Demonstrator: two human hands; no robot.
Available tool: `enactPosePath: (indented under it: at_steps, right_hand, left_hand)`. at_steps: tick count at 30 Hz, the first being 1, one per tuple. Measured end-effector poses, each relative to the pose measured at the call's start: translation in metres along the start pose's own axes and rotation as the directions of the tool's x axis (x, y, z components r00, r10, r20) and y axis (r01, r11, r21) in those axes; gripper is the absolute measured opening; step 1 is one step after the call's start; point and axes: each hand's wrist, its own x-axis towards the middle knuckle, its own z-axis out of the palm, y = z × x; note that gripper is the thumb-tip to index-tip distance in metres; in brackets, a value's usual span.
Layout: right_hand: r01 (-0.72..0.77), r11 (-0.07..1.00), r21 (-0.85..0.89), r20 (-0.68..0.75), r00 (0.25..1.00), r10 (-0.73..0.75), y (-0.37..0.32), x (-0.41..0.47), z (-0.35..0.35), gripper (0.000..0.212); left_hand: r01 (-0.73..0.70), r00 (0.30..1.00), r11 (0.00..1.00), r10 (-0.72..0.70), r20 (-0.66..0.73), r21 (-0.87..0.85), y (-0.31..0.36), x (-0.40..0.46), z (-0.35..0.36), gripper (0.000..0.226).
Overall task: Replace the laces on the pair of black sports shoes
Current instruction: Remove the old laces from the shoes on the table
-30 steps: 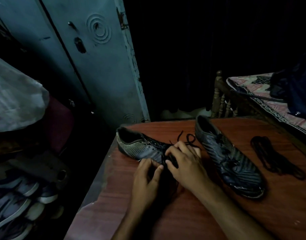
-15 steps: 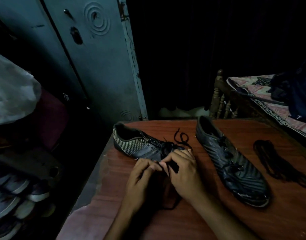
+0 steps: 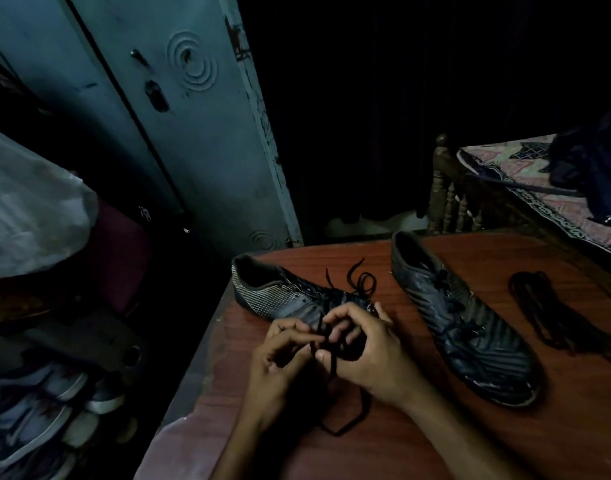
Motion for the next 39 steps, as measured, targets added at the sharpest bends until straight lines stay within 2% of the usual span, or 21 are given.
enactPosePath:
  at_steps: [3,6,8,11,15,18,19,21,23,25,30,32,34,37,39]
  right_hand:
    - [0.021,1.000,-0.019,0.045,0.999,-0.020,-0.005,-0.002,0.001,0.050]
    - [0.005,1.000,-0.028,0.022,1.000,-0.004,-0.003,0.000,0.001,0.043]
    - [-0.001,0.995,-0.103,-0.030,1.000,-0.002,0.000,0.001,0.005,0.039]
    - [0.022,0.974,-0.224,-0.072,0.997,-0.039,0.004,-0.001,0.014,0.034]
    - [0.037,0.953,-0.301,-0.042,0.998,-0.052,0.009,-0.002,0.016,0.017]
    - [0.017,0.955,-0.296,-0.078,0.996,-0.042,0.010,-0.001,0.015,0.010]
    - [0.015,0.964,-0.265,-0.103,0.994,-0.044,0.009,-0.001,0.014,0.010]
    - [0.028,0.980,-0.199,-0.128,0.990,-0.054,0.008,0.002,0.011,0.007]
    - [0.046,0.985,-0.166,-0.115,0.991,-0.066,0.007,0.002,0.005,0.011]
    - [0.071,0.985,-0.158,-0.090,0.992,-0.086,0.007,0.002,0.002,0.020]
    - [0.152,0.982,-0.114,-0.012,0.988,-0.154,-0.001,-0.003,0.005,0.020]
    - [0.147,0.986,-0.079,-0.004,0.989,-0.147,-0.003,-0.002,0.004,0.022]
    - [0.119,0.991,-0.063,-0.035,0.992,-0.121,-0.002,-0.001,0.003,0.026]
    - [0.052,0.996,-0.072,-0.103,0.993,-0.060,0.003,0.003,0.006,0.038]
    - [0.024,0.996,-0.083,-0.141,0.989,-0.036,0.005,0.003,0.009,0.033]
  left_hand:
    - [0.052,0.997,0.993,-0.046,0.059,-0.104,0.003,0.000,-0.006,0.020]
    - [0.037,0.991,0.996,-0.026,0.130,-0.083,0.005,-0.001,-0.007,0.018]
    - [0.041,0.988,0.998,-0.033,0.151,-0.048,0.005,-0.002,-0.007,0.018]
    - [0.041,0.990,0.998,-0.035,0.137,-0.037,0.004,-0.001,-0.004,0.021]
    - [0.014,0.991,1.000,-0.013,0.132,-0.004,0.002,-0.002,-0.001,0.018]
    - [0.097,0.995,0.995,-0.097,0.037,-0.008,-0.001,-0.001,0.007,0.039]
    - [0.081,0.997,0.993,-0.081,-0.008,0.080,-0.004,0.002,0.009,0.047]
    - [-0.025,0.999,0.942,0.037,-0.031,0.336,-0.006,0.010,0.011,0.061]
    - [-0.146,0.988,0.859,0.149,0.032,0.490,-0.006,0.016,0.013,0.054]
    - [-0.230,0.971,0.797,0.224,0.081,0.559,-0.006,0.018,0.013,0.038]
    - [-0.271,0.943,0.679,0.328,0.048,0.683,-0.010,0.016,0.010,0.031]
    - [-0.279,0.938,0.706,0.346,0.026,0.651,-0.010,0.015,0.009,0.024]
    - [-0.240,0.945,0.792,0.323,-0.052,0.561,-0.012,0.014,0.008,0.008]
    - [-0.018,0.985,0.975,0.055,-0.165,0.222,-0.007,0.012,0.011,0.026]
    - [0.067,0.980,0.997,-0.059,-0.190,0.032,-0.007,0.012,0.011,0.036]
